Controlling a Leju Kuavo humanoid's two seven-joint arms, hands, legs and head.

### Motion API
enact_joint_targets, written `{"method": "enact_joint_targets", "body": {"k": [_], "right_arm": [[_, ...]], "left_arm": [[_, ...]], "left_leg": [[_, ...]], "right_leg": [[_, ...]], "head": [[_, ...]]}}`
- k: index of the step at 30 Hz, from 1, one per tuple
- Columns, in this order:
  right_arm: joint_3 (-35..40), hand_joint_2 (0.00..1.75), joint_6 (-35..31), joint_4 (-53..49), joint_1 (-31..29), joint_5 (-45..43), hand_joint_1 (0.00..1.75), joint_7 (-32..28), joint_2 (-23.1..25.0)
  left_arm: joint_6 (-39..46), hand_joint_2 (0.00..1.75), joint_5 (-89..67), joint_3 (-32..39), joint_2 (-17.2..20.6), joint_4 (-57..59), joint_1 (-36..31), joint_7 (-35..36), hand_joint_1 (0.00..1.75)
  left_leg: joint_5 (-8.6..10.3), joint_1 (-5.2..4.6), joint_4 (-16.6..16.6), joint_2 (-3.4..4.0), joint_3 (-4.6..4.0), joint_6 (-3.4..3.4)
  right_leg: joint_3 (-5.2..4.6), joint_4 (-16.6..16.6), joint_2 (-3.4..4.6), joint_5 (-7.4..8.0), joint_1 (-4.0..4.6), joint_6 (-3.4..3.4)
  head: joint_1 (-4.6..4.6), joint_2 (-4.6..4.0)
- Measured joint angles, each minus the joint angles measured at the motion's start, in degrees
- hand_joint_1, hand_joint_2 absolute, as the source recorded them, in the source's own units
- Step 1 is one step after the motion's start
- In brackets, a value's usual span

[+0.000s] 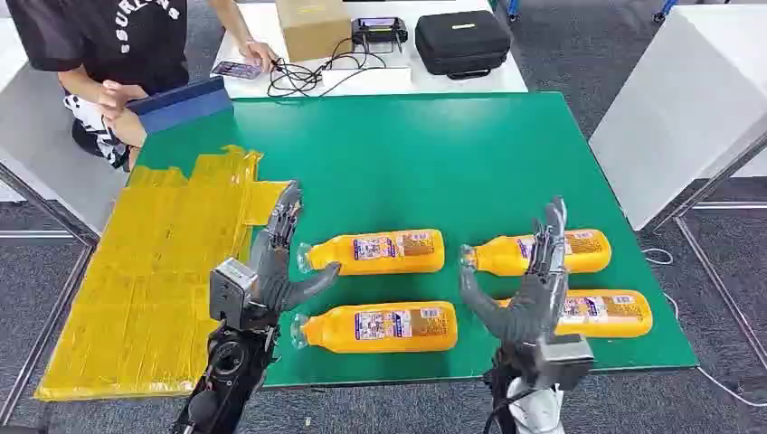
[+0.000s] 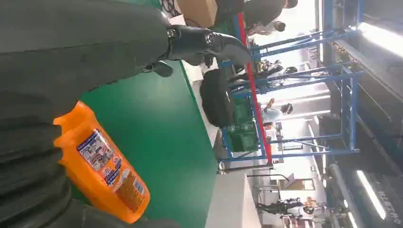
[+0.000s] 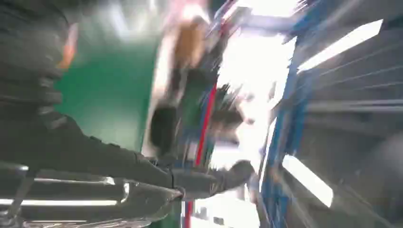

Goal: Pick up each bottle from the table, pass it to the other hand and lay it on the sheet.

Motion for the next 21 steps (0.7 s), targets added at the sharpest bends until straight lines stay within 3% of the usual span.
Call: {"method": "enact_joint_targets", "body": {"k": [2, 5, 6, 9, 12, 21], "right_arm": [[-1.51, 1.75, -6.13, -0.55, 0.22, 21.34, 0.00, 8.75, -0.68], [-6.35, 1.75, -3.29, -2.21, 1.43, 52.89, 0.00, 17.83, -4.19], [-8.16, 1.75, -2.16, -2.45, 2.10, 57.23, 0.00, 19.64, -5.32], [-14.10, 1.75, 5.39, -3.63, 4.46, 56.59, 0.00, 21.54, -10.02], [-20.31, 1.75, 13.12, -4.17, 7.14, 52.22, 0.00, 18.78, -15.13], [-34.95, 1.75, 24.55, -2.53, 8.19, 46.59, 0.00, 11.42, -24.09]], "left_arm": [[-0.46, 1.75, 0.00, 0.20, 0.00, 0.00, -0.30, 0.18, 0.00], [-1.09, 1.75, 0.59, 0.92, 0.04, 0.76, -1.14, 0.35, 0.00], [-1.27, 1.75, 0.90, 1.16, 0.04, 1.27, -1.36, 0.26, 0.00], [-1.81, 1.75, 1.27, 1.84, 0.33, 2.91, -1.95, -0.57, 0.00], [-2.32, 1.75, 1.51, 2.34, 0.68, 4.46, -2.47, -0.83, 0.00], [-2.47, 1.75, 3.96, 2.86, 1.38, 6.78, -2.51, -0.98, 0.00]], "left_leg": [[0.00, 0.00, 0.00, -0.01, 0.01, 0.00], [-0.02, -0.02, 0.00, -0.04, 0.00, 0.03], [-0.01, -0.03, 0.01, -0.15, 0.00, 0.05], [-0.02, -0.12, 0.01, -0.31, -0.03, 0.12], [-0.09, -0.25, 0.02, -0.29, -0.03, 0.24], [-0.17, -0.35, 0.02, -0.26, -0.02, 0.39]], "right_leg": [[-0.01, -0.01, 0.00, 0.00, 0.00, 0.00], [0.03, -0.02, -0.03, 0.00, -0.01, 0.01], [0.04, -0.04, -0.12, -0.01, -0.03, 0.02], [0.07, -0.04, -0.27, -0.02, -0.12, 0.04], [0.09, -0.03, -0.27, -0.07, -0.22, 0.21], [0.09, -0.03, -0.26, -0.10, -0.32, 0.27]], "head": [[0.00, 0.02], [-0.02, 0.02], [0.02, 0.02], [0.00, 0.02], [-0.02, 0.02], [-0.02, 0.02]]}}
